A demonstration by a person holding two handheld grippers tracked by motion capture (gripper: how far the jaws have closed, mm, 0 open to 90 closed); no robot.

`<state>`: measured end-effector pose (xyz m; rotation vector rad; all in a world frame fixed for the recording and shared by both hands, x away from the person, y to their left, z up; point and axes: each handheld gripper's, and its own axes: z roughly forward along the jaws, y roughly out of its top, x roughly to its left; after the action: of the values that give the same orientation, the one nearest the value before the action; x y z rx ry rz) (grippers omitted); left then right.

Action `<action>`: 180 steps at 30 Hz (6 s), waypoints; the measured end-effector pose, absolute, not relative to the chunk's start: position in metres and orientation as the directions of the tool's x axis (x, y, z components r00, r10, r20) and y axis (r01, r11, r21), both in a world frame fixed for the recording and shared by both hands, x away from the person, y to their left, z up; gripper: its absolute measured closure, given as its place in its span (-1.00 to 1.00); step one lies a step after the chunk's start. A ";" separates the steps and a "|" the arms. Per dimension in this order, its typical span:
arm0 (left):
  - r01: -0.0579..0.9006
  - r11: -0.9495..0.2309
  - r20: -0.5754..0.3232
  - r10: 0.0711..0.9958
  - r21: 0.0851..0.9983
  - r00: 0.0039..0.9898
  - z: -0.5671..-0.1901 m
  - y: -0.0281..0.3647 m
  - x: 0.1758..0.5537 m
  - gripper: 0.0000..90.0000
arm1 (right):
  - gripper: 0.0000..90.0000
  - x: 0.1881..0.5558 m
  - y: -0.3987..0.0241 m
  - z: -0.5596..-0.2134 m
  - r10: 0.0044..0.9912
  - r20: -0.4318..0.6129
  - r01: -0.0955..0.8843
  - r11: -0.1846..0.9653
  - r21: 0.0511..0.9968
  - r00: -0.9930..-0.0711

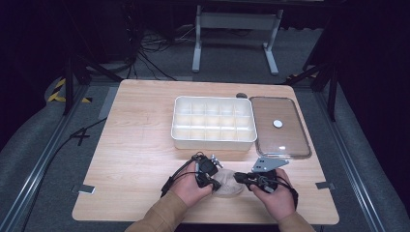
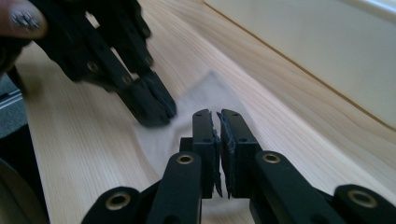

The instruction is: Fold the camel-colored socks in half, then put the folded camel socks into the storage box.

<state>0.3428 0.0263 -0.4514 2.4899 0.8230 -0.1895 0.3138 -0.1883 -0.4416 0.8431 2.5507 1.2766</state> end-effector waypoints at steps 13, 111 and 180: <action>0.606 -0.676 -0.303 0.526 0.419 0.795 -0.453 0.029 0.344 0.86 | 0.99 0.316 -0.191 -0.461 0.571 0.072 0.464 0.580 0.670 -0.818; 0.451 -0.700 -0.124 0.466 0.554 0.876 -0.447 0.032 0.345 0.96 | 1.00 0.323 -0.183 -0.469 0.470 0.083 0.389 0.604 0.695 -0.879; 0.247 -0.856 -0.057 0.249 0.454 0.967 -0.445 0.025 0.317 0.50 | 1.00 0.311 -0.173 -0.462 0.503 0.072 0.420 0.625 0.658 -0.861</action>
<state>0.3175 0.0247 -0.4450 2.6425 0.3526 0.0055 0.3106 -0.1734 -0.4625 0.7766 2.7234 1.0574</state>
